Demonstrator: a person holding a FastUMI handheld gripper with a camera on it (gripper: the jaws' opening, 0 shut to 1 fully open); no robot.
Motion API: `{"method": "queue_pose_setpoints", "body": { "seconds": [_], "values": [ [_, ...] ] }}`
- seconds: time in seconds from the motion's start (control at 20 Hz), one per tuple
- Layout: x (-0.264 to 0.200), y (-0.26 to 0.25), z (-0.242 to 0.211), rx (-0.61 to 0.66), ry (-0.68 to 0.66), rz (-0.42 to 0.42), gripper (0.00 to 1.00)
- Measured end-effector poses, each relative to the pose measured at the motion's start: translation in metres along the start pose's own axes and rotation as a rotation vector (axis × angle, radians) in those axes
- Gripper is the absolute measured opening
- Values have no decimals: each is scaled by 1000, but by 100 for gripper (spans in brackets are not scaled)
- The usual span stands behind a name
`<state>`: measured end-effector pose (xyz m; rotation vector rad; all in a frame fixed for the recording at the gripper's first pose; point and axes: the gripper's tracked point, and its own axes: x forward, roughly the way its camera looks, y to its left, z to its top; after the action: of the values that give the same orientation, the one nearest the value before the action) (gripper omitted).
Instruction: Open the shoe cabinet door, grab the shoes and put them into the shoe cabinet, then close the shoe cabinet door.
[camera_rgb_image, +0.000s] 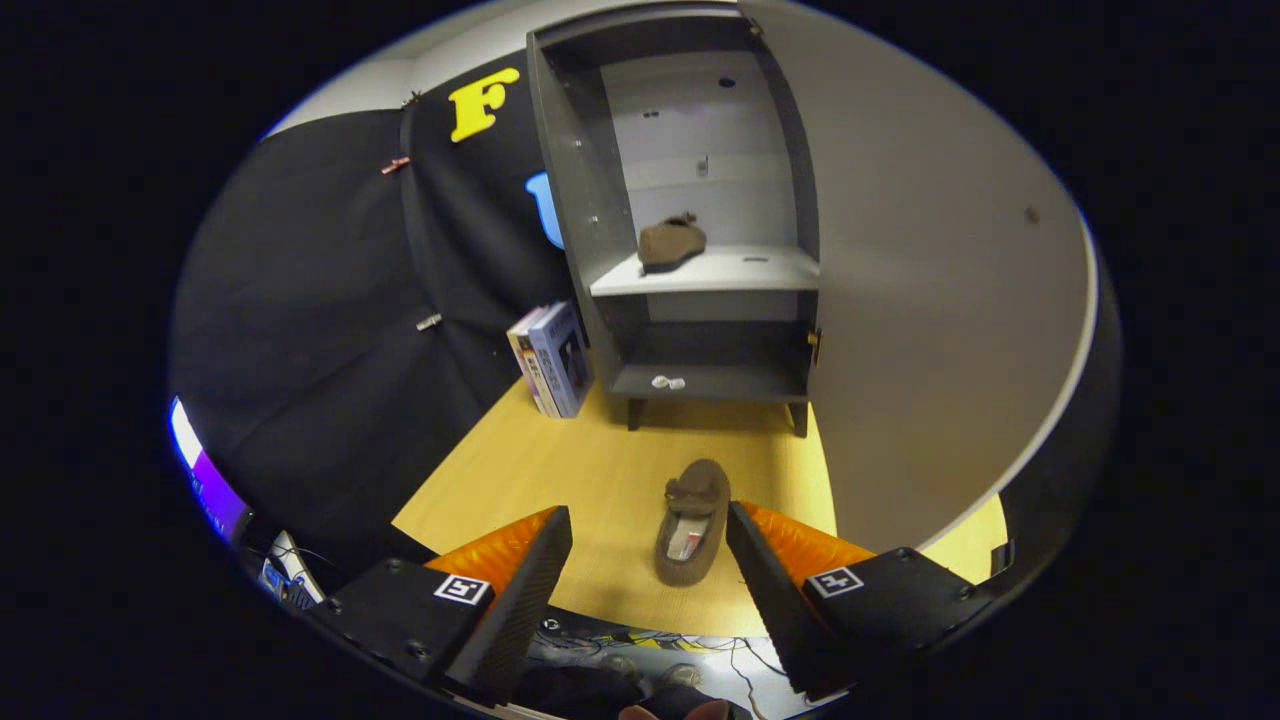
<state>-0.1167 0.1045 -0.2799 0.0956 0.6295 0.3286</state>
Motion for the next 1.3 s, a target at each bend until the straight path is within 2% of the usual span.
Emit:
{"method": "queue_pose_setpoints", "body": {
  "seconds": [0.4,0.7,0.95,1.0,1.1,1.2,1.25,1.3],
  "values": [
    [139,4,-76,105,184,-63,98],
    [214,-12,-120,130,250,-144,96],
    [264,-46,-134,152,217,-278,72],
    [271,-53,-126,147,169,-307,66],
    [275,-61,-121,124,141,-340,43],
    [285,-58,-113,117,85,-328,20],
    [274,-55,-109,105,80,-322,9],
    [281,-57,-108,93,66,-319,11]
  ]
}}
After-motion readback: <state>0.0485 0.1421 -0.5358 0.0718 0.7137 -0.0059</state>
